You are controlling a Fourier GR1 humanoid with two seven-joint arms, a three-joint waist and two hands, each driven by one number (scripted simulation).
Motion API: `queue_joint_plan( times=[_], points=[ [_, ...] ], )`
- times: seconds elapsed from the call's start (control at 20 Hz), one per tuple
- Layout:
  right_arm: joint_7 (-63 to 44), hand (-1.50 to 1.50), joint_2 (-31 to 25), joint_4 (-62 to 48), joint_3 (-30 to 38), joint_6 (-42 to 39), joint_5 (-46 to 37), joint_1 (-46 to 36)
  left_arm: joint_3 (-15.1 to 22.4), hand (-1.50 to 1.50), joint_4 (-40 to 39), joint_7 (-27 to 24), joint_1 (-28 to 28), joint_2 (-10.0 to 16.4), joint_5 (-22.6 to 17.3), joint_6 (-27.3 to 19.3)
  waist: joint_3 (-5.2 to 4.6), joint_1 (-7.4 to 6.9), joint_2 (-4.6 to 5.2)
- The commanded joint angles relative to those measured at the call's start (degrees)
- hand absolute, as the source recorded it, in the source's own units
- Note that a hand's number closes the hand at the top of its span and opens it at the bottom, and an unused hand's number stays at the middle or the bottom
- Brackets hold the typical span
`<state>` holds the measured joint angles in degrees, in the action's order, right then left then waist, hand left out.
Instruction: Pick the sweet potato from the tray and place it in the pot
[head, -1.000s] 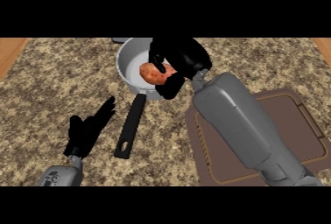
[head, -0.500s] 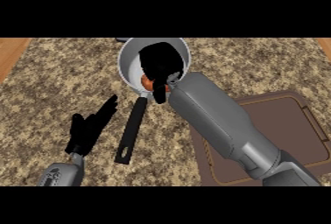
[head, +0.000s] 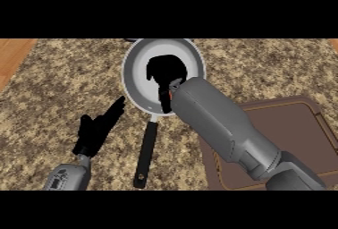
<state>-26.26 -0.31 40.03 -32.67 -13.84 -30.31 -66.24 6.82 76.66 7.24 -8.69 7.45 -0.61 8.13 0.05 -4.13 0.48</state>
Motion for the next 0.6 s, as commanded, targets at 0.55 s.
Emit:
queue_joint_plan(
  times=[0.55],
  points=[
    [10.2, -1.50, 0.3, 7.0, 16.5, 37.1, 21.7, 1.8, 0.7, 0.00, -0.1, 1.7, 0.3, -1.6, 0.5, -0.9, -0.05, 1.21, 0.19]
  ],
)
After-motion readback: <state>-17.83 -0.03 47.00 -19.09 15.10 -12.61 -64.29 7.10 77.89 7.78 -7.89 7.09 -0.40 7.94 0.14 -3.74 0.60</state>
